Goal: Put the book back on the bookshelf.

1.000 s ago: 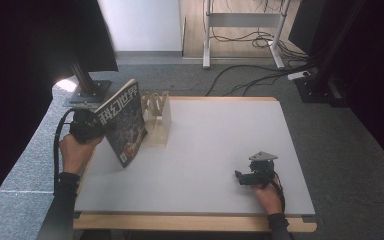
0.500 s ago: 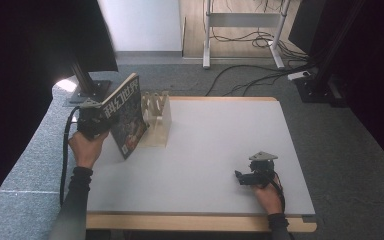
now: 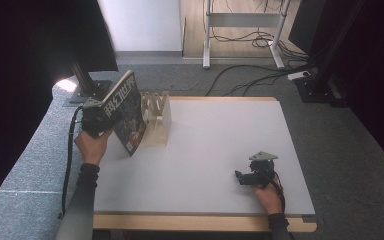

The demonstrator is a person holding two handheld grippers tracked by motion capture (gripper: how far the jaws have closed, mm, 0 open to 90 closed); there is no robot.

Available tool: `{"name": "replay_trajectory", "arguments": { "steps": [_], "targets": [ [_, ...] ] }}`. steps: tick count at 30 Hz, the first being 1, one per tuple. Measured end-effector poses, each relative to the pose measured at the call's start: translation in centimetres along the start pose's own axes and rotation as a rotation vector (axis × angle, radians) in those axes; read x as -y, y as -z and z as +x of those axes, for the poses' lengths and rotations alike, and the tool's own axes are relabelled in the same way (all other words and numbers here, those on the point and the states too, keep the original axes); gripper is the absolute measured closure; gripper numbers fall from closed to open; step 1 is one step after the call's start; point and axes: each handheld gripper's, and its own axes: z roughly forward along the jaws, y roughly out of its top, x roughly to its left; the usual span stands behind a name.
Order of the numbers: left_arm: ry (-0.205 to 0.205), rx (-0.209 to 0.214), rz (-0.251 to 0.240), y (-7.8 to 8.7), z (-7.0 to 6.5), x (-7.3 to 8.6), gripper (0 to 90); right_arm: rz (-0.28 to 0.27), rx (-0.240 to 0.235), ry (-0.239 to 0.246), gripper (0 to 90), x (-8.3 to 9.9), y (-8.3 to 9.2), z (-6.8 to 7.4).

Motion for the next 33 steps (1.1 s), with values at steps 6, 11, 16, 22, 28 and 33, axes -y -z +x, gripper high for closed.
{"name": "replay_trajectory", "arguments": {
  "steps": [6,11,16,22,28,33],
  "targets": [
    [0.037,0.046,-0.022,0.9,0.8,-0.1,40.6,0.0,0.0,0.0,3.3,0.0,0.0,0.0],
    [0.034,0.065,-0.053,2.0,1.0,0.1,27.9,0.0,0.001,0.002,3.3,0.0,0.0,0.0],
    [0.031,0.093,-0.065,3.2,1.0,0.3,18.8,0.001,0.0,0.002,3.4,0.0,0.0,0.0],
    [0.004,0.091,-0.079,4.6,0.4,0.8,12.3,-0.001,0.001,0.004,3.5,0.0,0.0,0.0],
    [-0.031,0.122,-0.075,6.0,-0.7,1.3,4.9,-0.001,0.001,0.004,3.4,0.0,0.0,0.0],
    [-0.094,0.143,-0.048,6.7,-2.2,1.9,0.2,-0.001,0.001,0.005,3.5,0.0,0.0,0.0]
  ]
}}
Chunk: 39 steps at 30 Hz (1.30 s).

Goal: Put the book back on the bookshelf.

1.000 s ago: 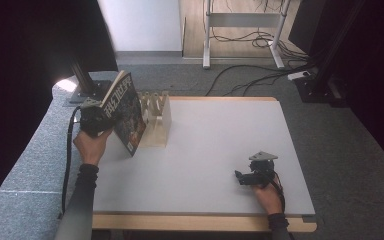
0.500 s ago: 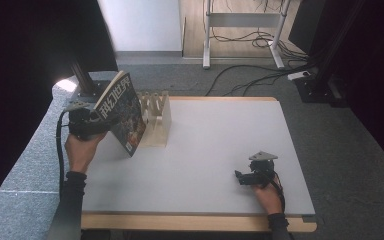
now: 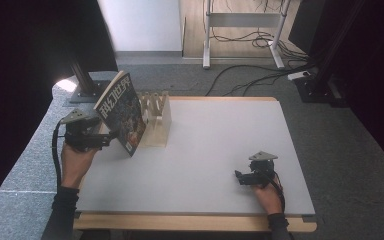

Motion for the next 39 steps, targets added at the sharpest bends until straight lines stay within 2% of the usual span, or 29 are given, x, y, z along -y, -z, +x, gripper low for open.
{"name": "replay_trajectory", "arguments": {
  "steps": [4,8,12,17,27,37,39],
  "targets": [
    [-0.047,0.021,0.017,0.3,-1.5,0.6,0.0,0.0,0.0,0.001,3.6,0.0,0.0,0.0],
    [-0.055,0.065,0.007,0.3,-2.4,1.5,0.0,0.0,0.0,-0.001,3.7,0.0,0.0,0.0],
    [-0.077,0.106,0.021,-0.3,-3.2,2.6,0.4,0.0,0.0,-0.001,3.8,0.0,0.0,0.0],
    [-0.073,0.15,0.038,-1.6,-3.8,4.3,0.0,-0.002,-0.003,0.002,4.4,0.0,0.1,0.1],
    [-0.064,0.199,0.057,-4.2,-4.1,8.1,0.0,-0.002,-0.004,0.002,4.4,0.0,0.1,0.0],
    [-0.068,0.177,0.137,-6.8,-4.1,11.9,0.0,-0.002,-0.004,0.002,4.5,0.0,0.1,0.0],
    [-0.074,0.16,0.156,-7.3,-4.1,12.5,0.0,-0.002,-0.004,0.003,4.6,0.0,0.1,0.1]
  ]
}}
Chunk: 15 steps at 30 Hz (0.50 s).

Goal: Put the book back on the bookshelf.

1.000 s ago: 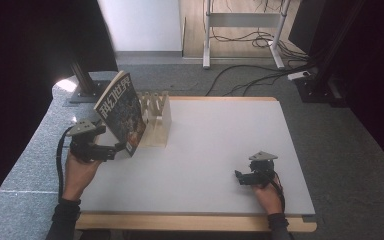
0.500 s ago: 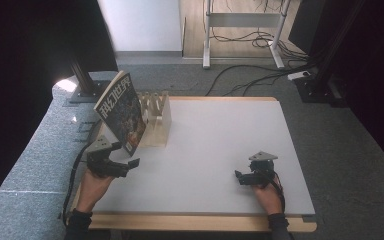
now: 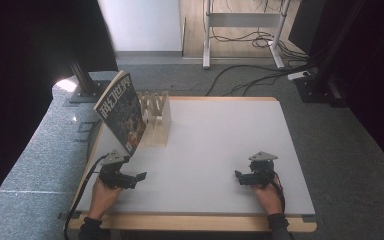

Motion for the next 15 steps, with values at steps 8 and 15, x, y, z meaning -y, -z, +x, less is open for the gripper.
{"name": "replay_trajectory", "arguments": {
  "steps": [8,15],
  "targets": [
    [-0.006,-0.03,0.146,-2.9,-0.4,1.6,0.0,0.0,-0.001,0.0,4.7,0.0,0.0,0.0],
    [-0.052,-0.082,0.189,-3.4,-1.0,1.5,0.0,0.001,-0.001,-0.001,4.7,0.0,0.0,0.0]
  ]
}}
